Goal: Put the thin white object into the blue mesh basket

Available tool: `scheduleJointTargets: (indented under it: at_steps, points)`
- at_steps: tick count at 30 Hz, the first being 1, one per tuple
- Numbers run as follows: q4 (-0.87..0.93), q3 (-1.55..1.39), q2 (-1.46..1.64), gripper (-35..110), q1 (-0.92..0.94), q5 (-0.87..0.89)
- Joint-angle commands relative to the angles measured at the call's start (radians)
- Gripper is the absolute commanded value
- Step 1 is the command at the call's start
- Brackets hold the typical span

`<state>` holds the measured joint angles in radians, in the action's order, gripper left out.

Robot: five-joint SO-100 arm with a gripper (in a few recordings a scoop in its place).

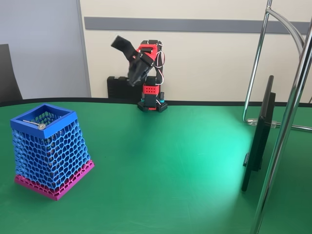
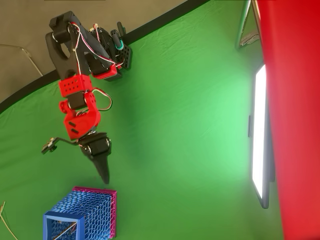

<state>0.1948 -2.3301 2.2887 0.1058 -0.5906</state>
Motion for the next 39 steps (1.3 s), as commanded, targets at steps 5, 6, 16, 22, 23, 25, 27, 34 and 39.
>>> scheduleJointTargets:
  at_steps: [5,6,16,22,23,25,27,34,39]
  points:
    - [0.106,-0.390,0.430,0,-0.043,0.210]
    - [0.133,-0.431,0.485,0,-0.044,0.236]
    - [0.342,-0.693,0.857,0,-0.040,0.460]
    - [0.495,-0.753,0.996,1,-0.049,0.515]
    - [0.526,-0.753,1.015,1,-0.052,0.522]
    - [0.571,-0.753,1.031,1,-0.054,0.541]
    - [0.601,-0.753,1.032,1,-0.057,0.540]
    - [0.667,-0.753,1.037,1,-0.058,0.554]
    - [0.669,-0.753,1.037,1,-0.058,0.554]
